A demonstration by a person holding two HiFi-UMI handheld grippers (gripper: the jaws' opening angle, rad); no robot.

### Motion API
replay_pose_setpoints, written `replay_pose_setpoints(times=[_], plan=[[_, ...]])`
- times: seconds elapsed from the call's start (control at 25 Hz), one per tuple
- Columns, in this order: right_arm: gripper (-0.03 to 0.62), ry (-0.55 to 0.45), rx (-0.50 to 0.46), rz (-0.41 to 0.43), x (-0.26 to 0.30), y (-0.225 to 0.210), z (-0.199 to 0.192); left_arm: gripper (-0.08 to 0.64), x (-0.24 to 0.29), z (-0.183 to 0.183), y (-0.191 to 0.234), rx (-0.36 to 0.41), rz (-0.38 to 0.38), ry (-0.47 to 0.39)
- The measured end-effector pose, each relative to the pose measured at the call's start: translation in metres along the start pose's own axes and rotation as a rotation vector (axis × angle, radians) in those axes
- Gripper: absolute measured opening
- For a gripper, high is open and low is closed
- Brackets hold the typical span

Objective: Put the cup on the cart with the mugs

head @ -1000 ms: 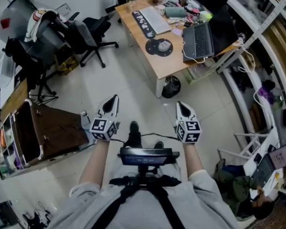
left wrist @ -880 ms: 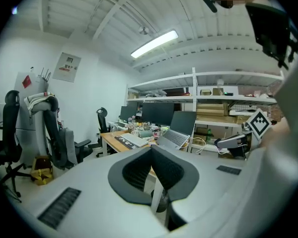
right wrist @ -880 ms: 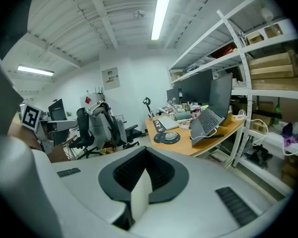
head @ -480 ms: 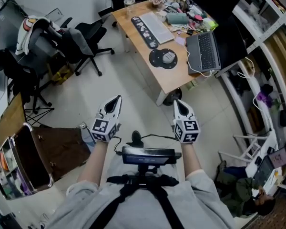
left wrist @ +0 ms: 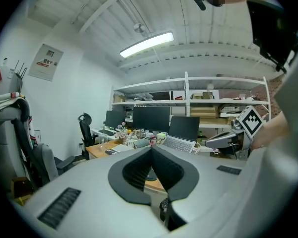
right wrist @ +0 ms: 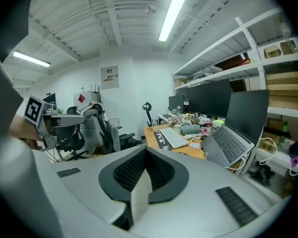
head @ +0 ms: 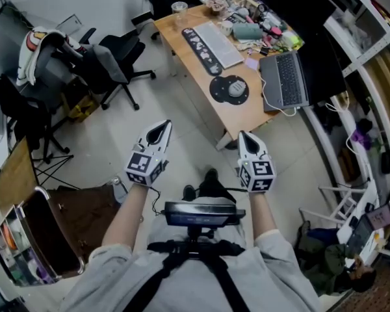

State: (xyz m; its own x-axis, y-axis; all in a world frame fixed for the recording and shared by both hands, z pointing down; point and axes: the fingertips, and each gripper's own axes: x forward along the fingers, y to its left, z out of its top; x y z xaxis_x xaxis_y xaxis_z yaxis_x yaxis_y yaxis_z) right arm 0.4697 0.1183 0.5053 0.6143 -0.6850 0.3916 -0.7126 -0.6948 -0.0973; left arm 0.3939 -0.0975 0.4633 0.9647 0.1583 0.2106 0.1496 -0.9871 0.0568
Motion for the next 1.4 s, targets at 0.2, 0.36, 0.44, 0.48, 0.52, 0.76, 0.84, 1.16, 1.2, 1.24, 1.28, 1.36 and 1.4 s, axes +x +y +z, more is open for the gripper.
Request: replay_pose_setpoints(times=[0.2,0.36,0.44,0.48,0.52,0.76,0.84,1.16,1.2,1.24,1.28,1.36,1.4], plan=[[0.009,-0.013,0.004,0.009,0.038,-0.021,0.019,0.006,0.045,0.011,0.014,0.014,-0.020,-0.002],[0.009,-0.022,0.018,0.021,0.078,-0.038,0.033,0.006,0.085,0.015,0.031,0.010,-0.029,0.009],[0.009,-0.027,0.028,0.023,0.101,-0.052,0.043,0.006,0.113,0.019,0.042,0.005,-0.031,0.012],[0.009,-0.030,0.034,0.024,0.113,-0.060,0.049,0.006,0.128,0.022,0.047,0.006,-0.031,0.013],[0.009,-0.032,0.038,0.025,0.124,-0.070,0.053,0.006,0.144,0.025,0.052,0.009,-0.030,0.014],[0.009,-0.034,0.052,0.059,0.182,-0.104,0.080,0.006,0.214,0.047,0.071,0.027,-0.035,0.016],[0.009,-0.039,0.042,0.064,0.196,-0.110,0.093,0.006,0.233,0.056,0.077,0.036,-0.038,0.016],[0.009,-0.063,0.044,0.036,0.245,-0.133,0.124,0.006,0.299,0.068,0.098,0.057,-0.110,0.047],[0.009,-0.066,0.050,0.028,0.252,-0.135,0.127,0.006,0.308,0.067,0.100,0.059,-0.126,0.050],[0.009,-0.068,0.054,0.018,0.259,-0.138,0.131,0.006,0.318,0.066,0.103,0.062,-0.144,0.053],[0.009,-0.071,0.056,0.006,0.267,-0.141,0.135,0.006,0.329,0.064,0.105,0.065,-0.166,0.056],[0.009,-0.074,0.059,-0.022,0.282,-0.146,0.144,0.006,0.354,0.063,0.109,0.070,-0.216,0.067],[0.009,-0.074,0.060,-0.038,0.290,-0.150,0.148,0.006,0.367,0.062,0.112,0.073,-0.242,0.075]])
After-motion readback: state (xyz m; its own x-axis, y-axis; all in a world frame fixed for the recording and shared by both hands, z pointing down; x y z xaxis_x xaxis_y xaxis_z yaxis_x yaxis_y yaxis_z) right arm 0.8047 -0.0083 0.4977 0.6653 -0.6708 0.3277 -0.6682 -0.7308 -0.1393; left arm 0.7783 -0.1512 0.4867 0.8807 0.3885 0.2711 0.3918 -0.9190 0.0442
